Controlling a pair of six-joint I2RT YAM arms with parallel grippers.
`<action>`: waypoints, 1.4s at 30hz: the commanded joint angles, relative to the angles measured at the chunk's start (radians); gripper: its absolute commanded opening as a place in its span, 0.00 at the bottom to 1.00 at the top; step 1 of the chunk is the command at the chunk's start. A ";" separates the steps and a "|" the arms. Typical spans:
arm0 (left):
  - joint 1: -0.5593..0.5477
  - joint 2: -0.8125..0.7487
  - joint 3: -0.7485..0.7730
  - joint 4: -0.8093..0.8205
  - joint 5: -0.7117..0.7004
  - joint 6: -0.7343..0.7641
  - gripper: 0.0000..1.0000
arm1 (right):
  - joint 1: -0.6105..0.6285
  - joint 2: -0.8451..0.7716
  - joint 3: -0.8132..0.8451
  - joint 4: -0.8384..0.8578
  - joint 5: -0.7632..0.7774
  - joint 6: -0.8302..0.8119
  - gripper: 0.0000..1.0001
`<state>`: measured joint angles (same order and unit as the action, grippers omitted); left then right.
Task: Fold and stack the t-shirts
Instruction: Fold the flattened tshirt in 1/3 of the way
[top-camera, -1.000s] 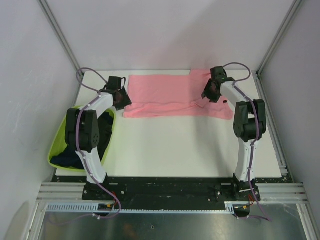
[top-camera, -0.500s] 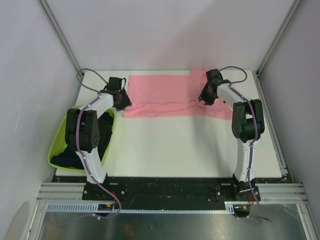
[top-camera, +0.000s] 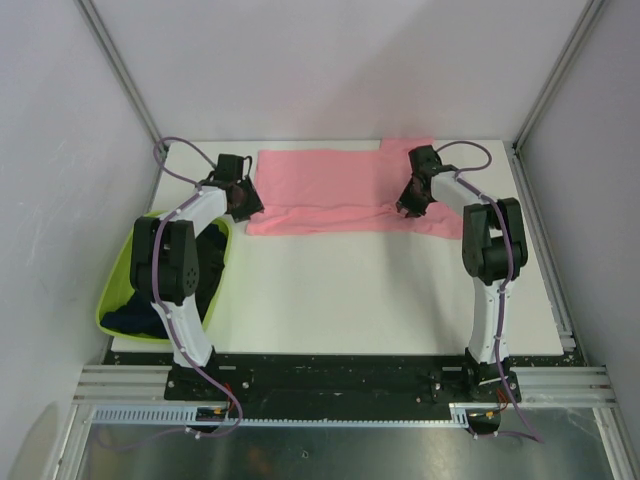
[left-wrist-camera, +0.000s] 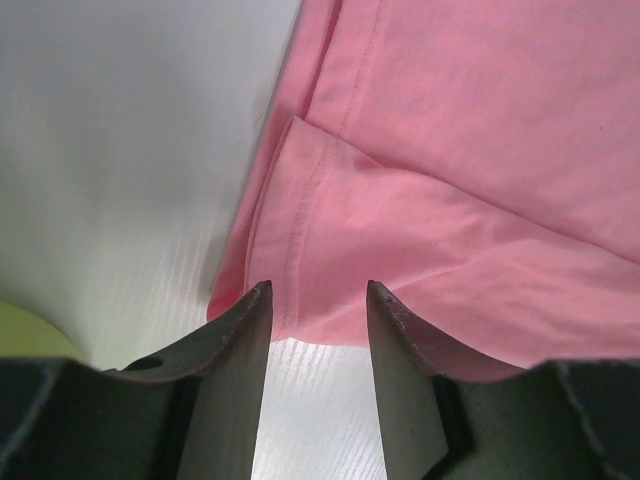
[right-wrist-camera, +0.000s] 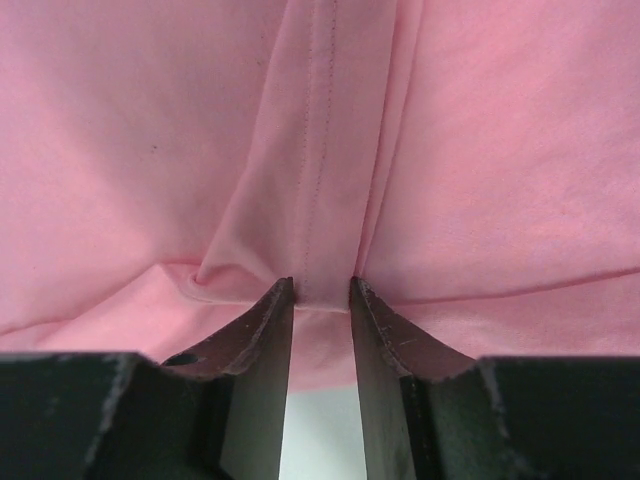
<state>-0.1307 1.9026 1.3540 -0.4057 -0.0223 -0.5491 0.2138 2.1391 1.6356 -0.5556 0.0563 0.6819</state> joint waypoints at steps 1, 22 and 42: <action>-0.005 -0.031 0.027 0.014 0.004 0.007 0.47 | 0.006 0.012 0.022 0.012 0.025 0.019 0.31; -0.001 -0.028 0.034 0.013 0.013 0.011 0.47 | 0.047 0.216 0.408 -0.082 0.098 -0.102 0.00; 0.007 -0.138 -0.076 0.012 -0.017 0.018 0.58 | -0.014 0.013 0.286 -0.018 0.080 -0.181 0.62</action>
<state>-0.1284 1.8599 1.3106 -0.4049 -0.0223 -0.5411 0.2596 2.3569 2.0315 -0.6083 0.1341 0.4686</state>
